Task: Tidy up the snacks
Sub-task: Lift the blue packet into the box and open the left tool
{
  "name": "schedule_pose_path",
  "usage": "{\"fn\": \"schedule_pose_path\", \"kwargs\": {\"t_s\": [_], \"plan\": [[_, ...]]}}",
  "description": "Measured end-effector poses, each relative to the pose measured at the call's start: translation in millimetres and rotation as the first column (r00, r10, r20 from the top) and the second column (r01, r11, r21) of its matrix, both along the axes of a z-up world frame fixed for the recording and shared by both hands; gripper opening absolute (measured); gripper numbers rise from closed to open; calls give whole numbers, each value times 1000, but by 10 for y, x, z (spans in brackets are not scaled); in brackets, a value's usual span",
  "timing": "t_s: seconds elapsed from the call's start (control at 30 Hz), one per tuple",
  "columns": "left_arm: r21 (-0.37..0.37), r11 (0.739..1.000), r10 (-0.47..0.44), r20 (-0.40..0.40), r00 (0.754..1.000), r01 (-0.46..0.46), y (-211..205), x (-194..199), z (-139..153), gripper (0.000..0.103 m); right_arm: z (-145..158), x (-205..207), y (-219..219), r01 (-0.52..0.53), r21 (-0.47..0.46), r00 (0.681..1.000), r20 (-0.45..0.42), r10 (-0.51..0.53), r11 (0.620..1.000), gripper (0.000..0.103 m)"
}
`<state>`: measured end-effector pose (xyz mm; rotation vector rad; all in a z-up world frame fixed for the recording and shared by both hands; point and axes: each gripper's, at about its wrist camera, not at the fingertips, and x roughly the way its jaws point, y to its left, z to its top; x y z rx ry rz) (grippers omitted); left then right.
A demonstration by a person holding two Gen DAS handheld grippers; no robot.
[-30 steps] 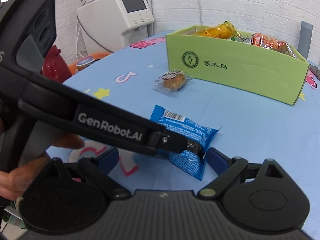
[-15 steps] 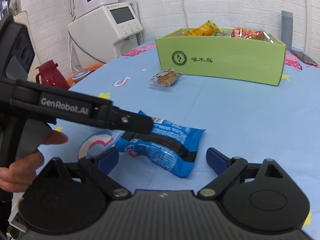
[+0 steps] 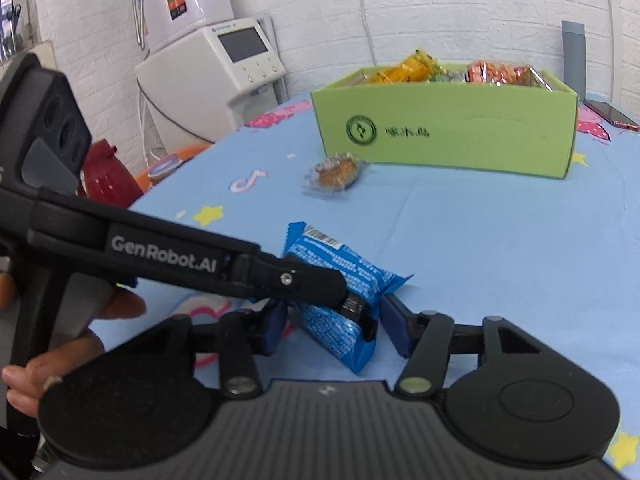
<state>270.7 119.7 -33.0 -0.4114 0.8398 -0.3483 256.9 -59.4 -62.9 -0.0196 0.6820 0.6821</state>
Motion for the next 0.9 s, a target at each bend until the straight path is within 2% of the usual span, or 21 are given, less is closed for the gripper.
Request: {"fn": "schedule_pose_path", "kwargs": {"t_s": [0.23, 0.4, 0.5, 0.6, 0.7, 0.77, 0.8, 0.83, 0.9], "plan": [[7, 1000, 10, 106, 994, -11, 42, 421, 477, 18, 415, 376, 126, -7, -5, 993, 118, 7, 1000, 62], [11, 999, 32, 194, 981, -35, 159, 1002, 928, 18, 852, 929, 281, -16, -38, 973, 232, 25, 999, 62], [18, 999, 38, 224, 974, -43, 211, 1434, 1055, 17, 1006, 1362, 438, -14, -78, 961, 273, 35, 997, 62], [12, 999, 33, 193, 981, -36, 250, 1869, 955, 17, 979, 1800, 559, -5, -129, 963, 266, 40, 992, 63], [32, 999, 34, 132, 991, -39, 254, 2190, 695, 18, 786, 2144, 620, -3, -174, 975, 219, 42, 985, 64], [46, 999, 23, 95, 995, -28, 227, 2292, 527, 24, 605, 2276, 639, -11, -190, 984, 175, 45, 982, 70], [53, 998, 23, 89, 996, -28, 225, 2306, 450, 30, 523, 2308, 643, -13, -198, 986, 163, 46, 980, 72], [62, 998, 21, 97, 995, -27, 212, 2288, 411, 36, 475, 2320, 629, -10, -186, 985, 166, 41, 983, 74], [54, 998, 15, 93, 996, -20, 215, 2265, 408, 39, 500, 2347, 573, -11, -144, 989, 147, 33, 989, 77]]}}
